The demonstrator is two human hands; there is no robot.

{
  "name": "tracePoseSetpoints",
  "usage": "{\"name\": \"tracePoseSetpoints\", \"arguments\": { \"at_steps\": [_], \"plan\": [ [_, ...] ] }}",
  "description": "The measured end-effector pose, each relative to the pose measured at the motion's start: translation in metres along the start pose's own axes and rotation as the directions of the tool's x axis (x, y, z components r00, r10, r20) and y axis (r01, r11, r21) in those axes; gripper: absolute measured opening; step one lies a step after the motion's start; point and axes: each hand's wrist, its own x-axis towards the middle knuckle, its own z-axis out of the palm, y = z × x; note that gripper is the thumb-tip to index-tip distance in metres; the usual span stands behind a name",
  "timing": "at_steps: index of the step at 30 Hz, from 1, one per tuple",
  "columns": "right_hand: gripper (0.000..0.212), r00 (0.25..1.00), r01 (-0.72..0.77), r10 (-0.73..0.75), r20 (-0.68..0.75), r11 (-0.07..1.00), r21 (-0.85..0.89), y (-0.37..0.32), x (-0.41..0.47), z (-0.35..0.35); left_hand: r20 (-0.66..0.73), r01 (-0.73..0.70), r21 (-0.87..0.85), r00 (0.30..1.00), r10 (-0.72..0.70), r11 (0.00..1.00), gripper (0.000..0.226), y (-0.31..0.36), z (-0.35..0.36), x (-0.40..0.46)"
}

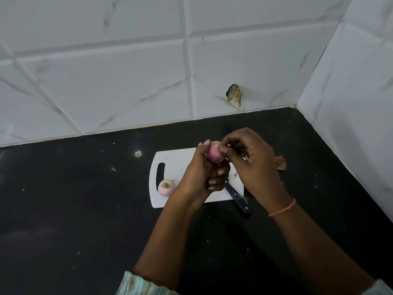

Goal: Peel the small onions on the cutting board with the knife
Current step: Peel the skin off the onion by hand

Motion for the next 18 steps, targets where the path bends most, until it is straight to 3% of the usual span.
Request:
{"name": "tracePoseSetpoints", "arguments": {
  "at_steps": [9,14,18],
  "plan": [
    [0.01,0.995,0.089,-0.084,0.047,0.989,-0.119,0.0005,0.0018,0.002,-0.066,-0.029,0.064,0.997,0.033,0.998,0.055,-0.0003,0.003,-0.0025],
    [0.014,0.982,0.147,-0.099,0.159,0.934,-0.325,0.0081,0.0058,0.0054,-0.103,-0.013,0.092,0.994,0.023,0.996,0.054,-0.0023,0.0013,-0.0035],
    [0.011,0.984,0.101,-0.064,0.168,0.969,-0.226,0.0075,0.0016,0.0058,-0.093,-0.032,0.08,0.995,0.04,0.996,0.057,-0.0005,0.0036,-0.0046]
  ]
}}
